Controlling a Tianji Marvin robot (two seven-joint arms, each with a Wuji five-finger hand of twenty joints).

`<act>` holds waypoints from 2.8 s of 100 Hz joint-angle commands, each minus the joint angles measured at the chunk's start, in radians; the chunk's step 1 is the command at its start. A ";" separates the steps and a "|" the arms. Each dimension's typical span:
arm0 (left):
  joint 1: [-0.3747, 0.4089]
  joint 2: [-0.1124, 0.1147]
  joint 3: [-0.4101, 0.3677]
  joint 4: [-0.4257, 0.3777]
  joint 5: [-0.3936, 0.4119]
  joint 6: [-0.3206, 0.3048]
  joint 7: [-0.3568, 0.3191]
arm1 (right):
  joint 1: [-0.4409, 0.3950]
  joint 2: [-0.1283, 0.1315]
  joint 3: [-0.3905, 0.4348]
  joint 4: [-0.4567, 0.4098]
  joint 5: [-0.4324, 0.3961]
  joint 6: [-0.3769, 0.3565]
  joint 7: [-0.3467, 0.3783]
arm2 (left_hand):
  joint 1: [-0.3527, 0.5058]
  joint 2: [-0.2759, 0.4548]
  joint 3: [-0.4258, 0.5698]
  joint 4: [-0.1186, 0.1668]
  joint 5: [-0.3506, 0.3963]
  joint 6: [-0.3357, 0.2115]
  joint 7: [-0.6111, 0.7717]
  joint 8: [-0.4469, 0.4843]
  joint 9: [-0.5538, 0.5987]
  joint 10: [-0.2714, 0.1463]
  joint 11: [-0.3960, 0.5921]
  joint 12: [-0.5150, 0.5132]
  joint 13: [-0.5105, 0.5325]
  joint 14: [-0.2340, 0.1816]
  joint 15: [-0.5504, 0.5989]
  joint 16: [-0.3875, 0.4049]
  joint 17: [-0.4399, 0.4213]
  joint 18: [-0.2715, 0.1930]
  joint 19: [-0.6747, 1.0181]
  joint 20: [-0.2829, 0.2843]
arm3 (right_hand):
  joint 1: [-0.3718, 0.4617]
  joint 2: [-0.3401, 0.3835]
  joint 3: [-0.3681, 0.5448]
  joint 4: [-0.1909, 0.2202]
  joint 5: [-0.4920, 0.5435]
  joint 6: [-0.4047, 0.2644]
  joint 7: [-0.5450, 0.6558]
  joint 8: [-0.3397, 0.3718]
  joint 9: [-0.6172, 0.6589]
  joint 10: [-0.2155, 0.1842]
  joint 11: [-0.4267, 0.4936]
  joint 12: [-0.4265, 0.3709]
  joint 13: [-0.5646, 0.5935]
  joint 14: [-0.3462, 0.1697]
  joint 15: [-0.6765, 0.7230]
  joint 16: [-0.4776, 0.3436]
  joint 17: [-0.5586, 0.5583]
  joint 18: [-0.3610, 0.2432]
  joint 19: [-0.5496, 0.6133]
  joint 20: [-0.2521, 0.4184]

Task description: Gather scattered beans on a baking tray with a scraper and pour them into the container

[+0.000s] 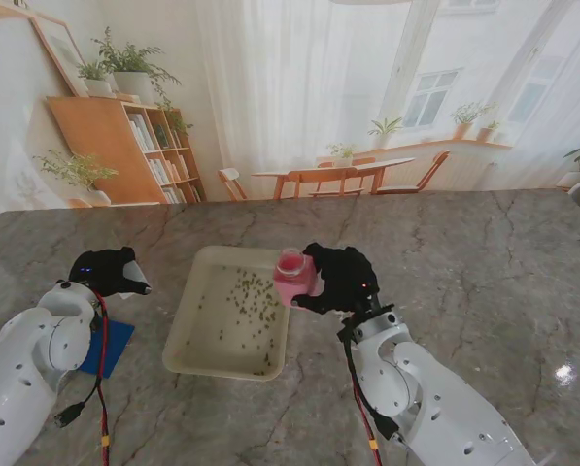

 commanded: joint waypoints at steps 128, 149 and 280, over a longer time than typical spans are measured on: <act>-0.165 0.024 0.138 0.150 -0.068 0.029 -0.230 | -0.046 0.009 0.027 -0.044 -0.017 0.013 0.007 | -0.092 0.258 0.196 0.073 -0.309 0.201 -0.721 -0.462 -0.644 0.144 -0.460 -0.723 -0.662 0.155 -0.631 -0.580 -0.461 0.189 -0.978 -0.318 | 0.179 0.157 0.239 0.079 0.092 -0.376 0.228 0.047 0.117 -0.174 0.201 0.056 0.004 -0.047 0.001 -0.009 -0.005 -0.005 0.020 -0.001; -0.054 0.021 -0.013 -0.052 0.040 -0.066 -0.198 | -0.045 0.011 0.030 -0.044 -0.014 0.007 0.019 | -0.082 0.296 0.194 0.072 -0.307 0.200 -0.722 -0.473 -0.652 0.133 -0.455 -0.727 -0.662 0.125 -0.637 -0.594 -0.442 0.151 -1.021 -0.330 | 0.177 0.164 0.236 0.079 0.088 -0.383 0.225 0.048 0.115 -0.179 0.199 0.056 0.002 -0.050 -0.001 -0.010 -0.005 -0.006 0.020 -0.001; 0.345 -0.080 0.107 -0.410 -0.058 0.096 0.367 | 0.331 -0.051 -0.118 0.549 0.279 -0.213 0.120 | -0.031 0.378 0.183 0.061 -0.136 0.053 -0.637 -0.384 -0.409 0.042 -0.421 -0.665 -0.461 0.055 -0.624 -0.574 -0.349 0.102 -0.767 -0.291 | 0.198 0.343 0.083 0.083 -0.116 -0.354 0.233 0.066 -0.053 -0.184 0.160 -0.009 -0.105 -0.051 -0.040 -0.040 -0.107 -0.024 0.007 0.014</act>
